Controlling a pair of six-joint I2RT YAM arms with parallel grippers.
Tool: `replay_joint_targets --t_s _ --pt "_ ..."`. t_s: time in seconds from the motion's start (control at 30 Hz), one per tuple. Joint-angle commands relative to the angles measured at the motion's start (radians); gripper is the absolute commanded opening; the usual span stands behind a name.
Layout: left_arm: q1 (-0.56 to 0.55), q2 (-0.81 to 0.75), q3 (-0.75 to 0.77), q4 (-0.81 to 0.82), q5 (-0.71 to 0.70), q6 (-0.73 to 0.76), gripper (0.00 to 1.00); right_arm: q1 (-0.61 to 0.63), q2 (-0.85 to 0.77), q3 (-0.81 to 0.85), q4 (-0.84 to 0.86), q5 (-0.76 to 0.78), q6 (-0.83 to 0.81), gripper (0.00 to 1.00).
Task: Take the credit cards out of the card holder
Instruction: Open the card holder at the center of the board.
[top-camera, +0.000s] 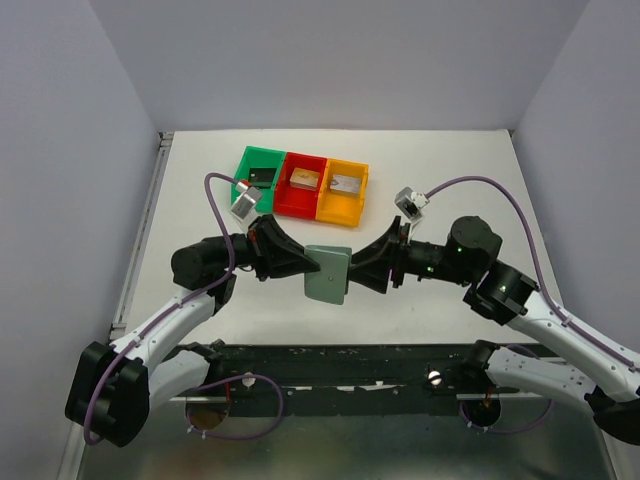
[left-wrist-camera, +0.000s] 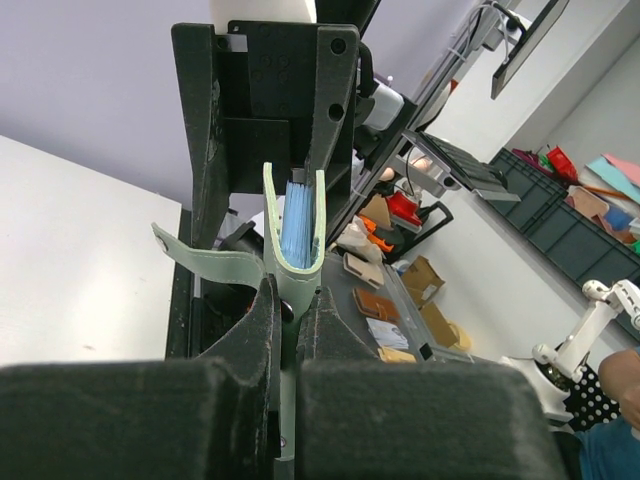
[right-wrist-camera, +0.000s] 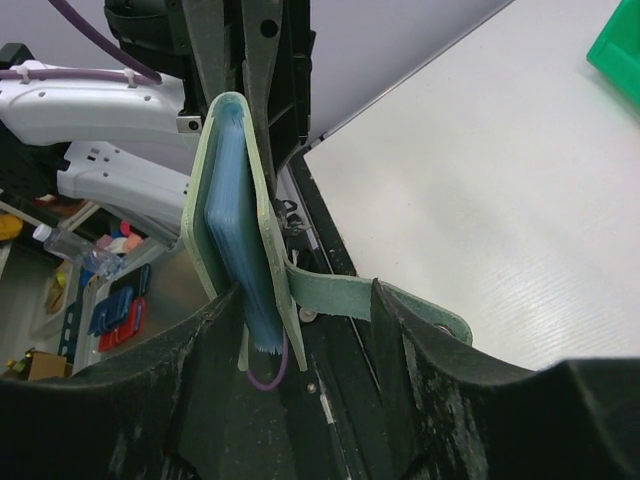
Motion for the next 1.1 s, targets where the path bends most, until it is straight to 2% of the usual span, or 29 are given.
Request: replay_joint_targets --t_s 0.0,0.17,0.43,0.67,0.73,0.87,0.9,0.97,1.07 --pt "-0.004 -0.014 0.018 0.081 -0.024 0.002 0.0 0.002 0.031 0.014 0.011 -0.029 0.003 0.59" --pt "-0.007 -0.008 0.02 0.087 -0.04 0.002 0.0 0.001 0.08 0.025 0.057 -0.109 0.026 0.52" --pt "-0.021 0.006 0.021 0.09 -0.053 0.008 0.0 0.002 0.12 0.029 0.077 -0.161 0.044 0.47" --pt "-0.032 -0.003 0.023 0.028 -0.053 0.048 0.0 0.001 0.159 0.037 0.077 -0.199 0.057 0.38" --pt "-0.032 -0.014 0.02 -0.005 -0.051 0.07 0.0 0.001 0.16 0.04 0.073 -0.195 0.057 0.32" --pt "-0.032 -0.049 0.015 -0.098 -0.053 0.129 0.01 0.002 0.143 0.046 0.042 -0.164 0.048 0.08" --pt "-0.033 -0.06 0.017 -0.136 -0.057 0.151 0.09 0.002 0.137 0.052 0.022 -0.153 0.04 0.0" --pt "-0.033 -0.098 0.015 -0.248 -0.076 0.215 0.35 0.001 0.123 0.074 -0.038 -0.124 0.015 0.0" --pt "-0.033 -0.172 0.024 -0.515 -0.161 0.384 0.59 0.002 0.096 0.111 -0.137 -0.072 -0.021 0.0"
